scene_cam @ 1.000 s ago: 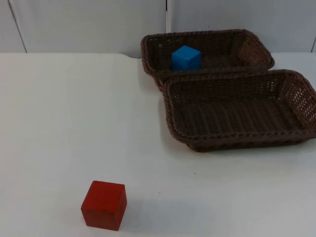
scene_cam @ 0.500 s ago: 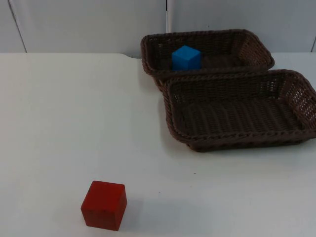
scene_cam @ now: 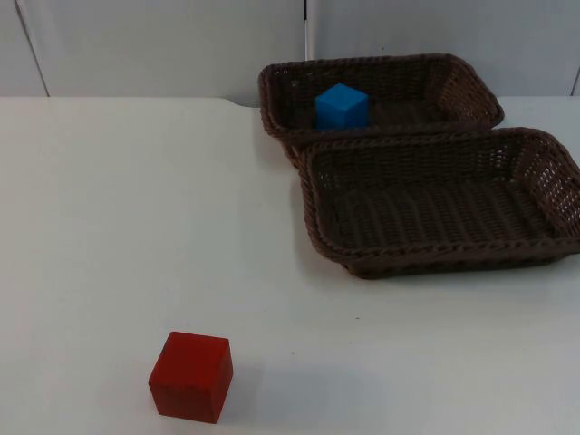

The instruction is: Pick up one cube with the left hand and place it into the upper basket. Pick up one cube with the right hand and place it into the lower basket.

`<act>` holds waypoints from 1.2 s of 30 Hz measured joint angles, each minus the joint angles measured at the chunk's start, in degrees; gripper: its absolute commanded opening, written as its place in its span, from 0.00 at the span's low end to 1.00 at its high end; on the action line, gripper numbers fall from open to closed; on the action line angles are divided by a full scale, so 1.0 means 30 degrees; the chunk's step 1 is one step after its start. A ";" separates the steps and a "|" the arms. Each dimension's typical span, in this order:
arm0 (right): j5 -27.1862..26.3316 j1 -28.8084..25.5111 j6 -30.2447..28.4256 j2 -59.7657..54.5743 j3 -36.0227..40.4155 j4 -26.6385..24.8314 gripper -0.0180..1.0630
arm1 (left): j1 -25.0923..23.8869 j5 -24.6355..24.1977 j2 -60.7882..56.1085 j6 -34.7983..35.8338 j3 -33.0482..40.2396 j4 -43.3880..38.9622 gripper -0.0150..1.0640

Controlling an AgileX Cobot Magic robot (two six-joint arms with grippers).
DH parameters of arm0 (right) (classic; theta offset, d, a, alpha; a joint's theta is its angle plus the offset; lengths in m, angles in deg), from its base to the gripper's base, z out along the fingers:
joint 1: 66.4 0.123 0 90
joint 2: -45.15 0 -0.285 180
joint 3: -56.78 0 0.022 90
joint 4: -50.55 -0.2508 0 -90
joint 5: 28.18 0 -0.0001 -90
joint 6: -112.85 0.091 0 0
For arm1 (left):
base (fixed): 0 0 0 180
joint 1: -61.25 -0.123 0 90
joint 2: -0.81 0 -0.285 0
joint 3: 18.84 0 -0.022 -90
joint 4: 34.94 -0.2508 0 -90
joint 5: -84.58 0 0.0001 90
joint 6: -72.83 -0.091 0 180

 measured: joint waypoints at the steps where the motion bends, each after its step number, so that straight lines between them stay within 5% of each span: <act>1: 0.0000 0.0000 0.0000 0.0000 0.0000 0.0000 0.99 | 0.0000 0.0000 0.0000 0.0000 0.0000 0.0000 0.87; 20: -0.0077 0.0000 -0.0041 -0.0072 -0.0080 -0.0036 0.99 | 0.0000 0.0324 0.0000 0.0000 0.0000 -0.0076 0.87; 36: -0.3038 -0.0010 -0.0921 -0.8867 -0.4103 -0.0036 0.99 | 0.0000 0.0365 0.0000 0.0000 0.0000 -0.0076 0.87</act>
